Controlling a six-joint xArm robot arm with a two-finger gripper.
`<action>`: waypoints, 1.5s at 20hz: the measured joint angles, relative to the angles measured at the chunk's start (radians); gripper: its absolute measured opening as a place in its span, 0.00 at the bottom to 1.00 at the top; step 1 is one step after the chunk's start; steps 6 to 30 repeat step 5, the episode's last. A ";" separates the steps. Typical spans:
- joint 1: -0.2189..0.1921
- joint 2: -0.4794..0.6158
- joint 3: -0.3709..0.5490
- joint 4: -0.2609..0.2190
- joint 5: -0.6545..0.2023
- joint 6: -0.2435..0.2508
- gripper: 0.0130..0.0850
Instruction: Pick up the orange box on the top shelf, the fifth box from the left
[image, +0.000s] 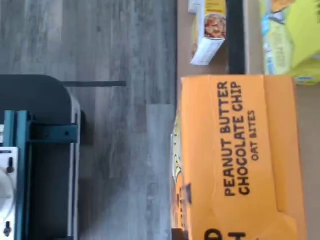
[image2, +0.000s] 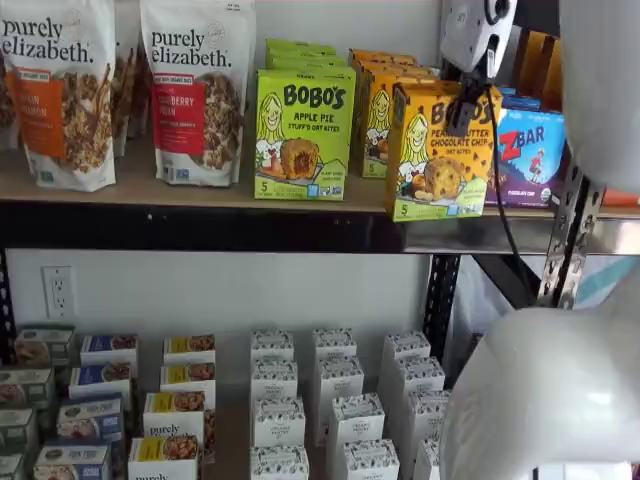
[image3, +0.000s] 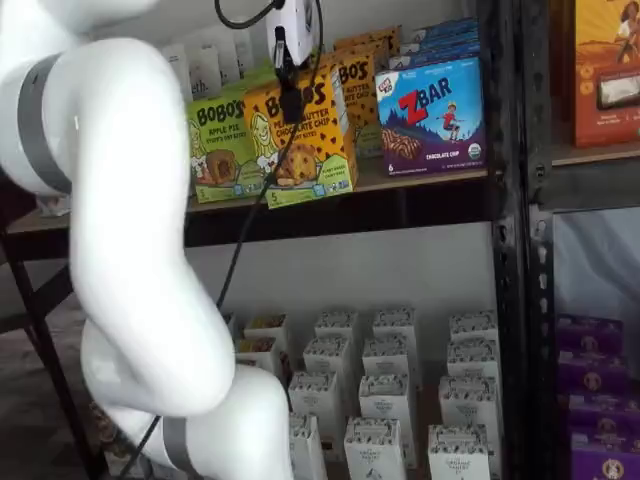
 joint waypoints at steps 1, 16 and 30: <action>-0.006 -0.015 0.013 0.005 0.009 -0.004 0.39; -0.034 -0.071 0.054 0.019 0.044 -0.024 0.39; -0.034 -0.071 0.054 0.019 0.044 -0.024 0.39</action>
